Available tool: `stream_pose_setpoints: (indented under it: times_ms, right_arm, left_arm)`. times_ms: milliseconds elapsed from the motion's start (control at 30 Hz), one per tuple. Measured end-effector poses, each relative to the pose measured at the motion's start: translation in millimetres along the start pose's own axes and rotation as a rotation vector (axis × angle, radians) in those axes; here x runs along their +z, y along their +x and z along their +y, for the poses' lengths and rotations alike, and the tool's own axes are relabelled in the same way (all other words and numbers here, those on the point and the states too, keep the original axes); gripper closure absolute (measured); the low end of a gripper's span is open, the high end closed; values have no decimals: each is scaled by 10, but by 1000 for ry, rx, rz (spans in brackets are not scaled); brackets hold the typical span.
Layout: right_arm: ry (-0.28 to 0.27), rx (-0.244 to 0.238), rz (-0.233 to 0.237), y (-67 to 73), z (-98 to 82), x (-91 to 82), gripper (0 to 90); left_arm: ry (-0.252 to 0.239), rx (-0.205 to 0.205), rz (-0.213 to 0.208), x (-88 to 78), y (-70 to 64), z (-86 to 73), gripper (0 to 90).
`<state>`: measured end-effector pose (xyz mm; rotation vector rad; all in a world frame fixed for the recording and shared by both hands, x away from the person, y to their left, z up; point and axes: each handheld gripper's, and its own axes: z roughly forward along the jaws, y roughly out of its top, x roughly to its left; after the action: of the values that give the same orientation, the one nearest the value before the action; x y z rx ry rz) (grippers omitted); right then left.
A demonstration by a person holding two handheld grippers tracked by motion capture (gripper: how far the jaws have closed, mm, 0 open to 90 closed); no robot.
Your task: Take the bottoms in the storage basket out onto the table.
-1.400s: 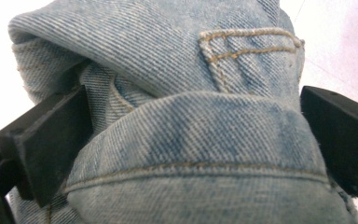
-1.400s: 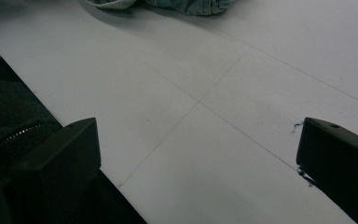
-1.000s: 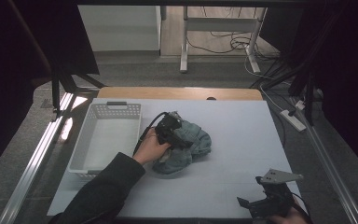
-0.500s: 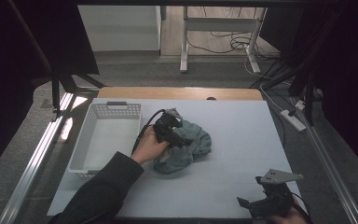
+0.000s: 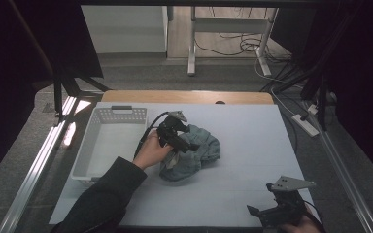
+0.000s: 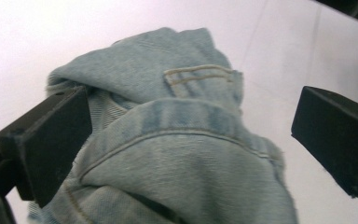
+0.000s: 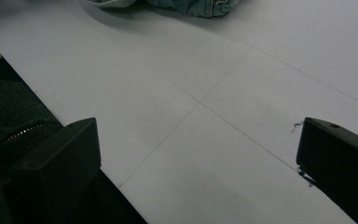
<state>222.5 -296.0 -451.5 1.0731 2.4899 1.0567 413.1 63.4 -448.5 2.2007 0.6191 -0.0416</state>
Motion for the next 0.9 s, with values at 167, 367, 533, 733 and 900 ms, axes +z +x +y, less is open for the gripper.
stream_pose_setpoints:
  times_ms: [167,367,533,733,900]
  right_arm:
    - [0,0,-1,0,0,0,2]
    - [-2,1,0,-1,0,-2,2]
    - [-1,1,0,-1,0,-1,2]
    - [-1,1,0,-1,0,-1,2]
    - [-1,2,0,-2,1,-3,2]
  left_arm:
    - [-26,9,-12,-67,-12,7,0]
    - [-34,20,-5,-169,-40,19,0]
    - [-44,18,-1,-256,-41,-3,0]
    - [-52,9,16,-326,-26,-44,0]
    - [-51,3,19,-348,-34,-60,0]
